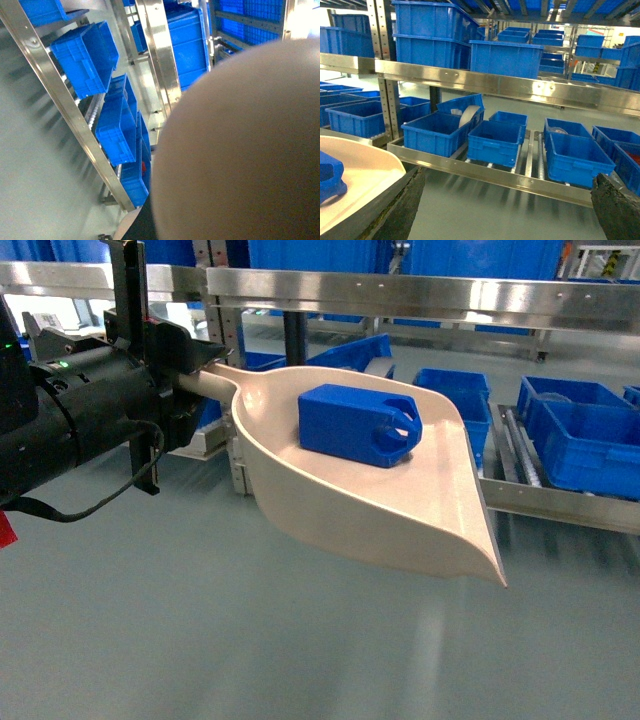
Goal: Place part in tray to right shelf
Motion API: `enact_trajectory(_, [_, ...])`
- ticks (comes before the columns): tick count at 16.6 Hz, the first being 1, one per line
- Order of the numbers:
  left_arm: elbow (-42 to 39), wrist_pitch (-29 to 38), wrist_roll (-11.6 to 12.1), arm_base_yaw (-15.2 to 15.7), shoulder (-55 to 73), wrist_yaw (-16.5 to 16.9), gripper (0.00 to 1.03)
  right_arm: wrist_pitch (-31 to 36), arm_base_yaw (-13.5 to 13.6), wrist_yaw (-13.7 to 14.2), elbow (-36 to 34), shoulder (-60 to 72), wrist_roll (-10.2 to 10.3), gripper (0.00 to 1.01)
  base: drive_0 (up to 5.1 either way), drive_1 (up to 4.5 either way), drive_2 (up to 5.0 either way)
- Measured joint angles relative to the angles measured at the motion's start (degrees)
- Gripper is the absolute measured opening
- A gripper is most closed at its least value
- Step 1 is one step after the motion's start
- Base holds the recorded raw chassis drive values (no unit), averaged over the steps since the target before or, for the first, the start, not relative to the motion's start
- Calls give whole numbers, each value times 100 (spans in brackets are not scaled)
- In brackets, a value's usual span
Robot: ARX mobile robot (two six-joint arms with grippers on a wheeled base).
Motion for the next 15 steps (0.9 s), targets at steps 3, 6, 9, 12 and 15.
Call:
enact_trajectory(3, [0,9,0,0,0,-2,13,0,0,0,0,0,0,98,-175,-175,-175])
enact_trajectory(6, [0,0,0,0,0,-2,13,0,0,2,0,0,0,98,-175,-175,-175])
enact_trajectory(9, [0,0,0,-11,0,0,13,0,0,0,0,0,0,98,-174,-174,-174])
enact_trajectory(12, [0,-2,0,0,0,-2,13,0,0,0,0,0,0,98,-169,-169,-169])
enact_trajectory(15, [0,0,-2,-68,0,48,13,-2,0,17,0,-22,0,98,-17,-17,-17])
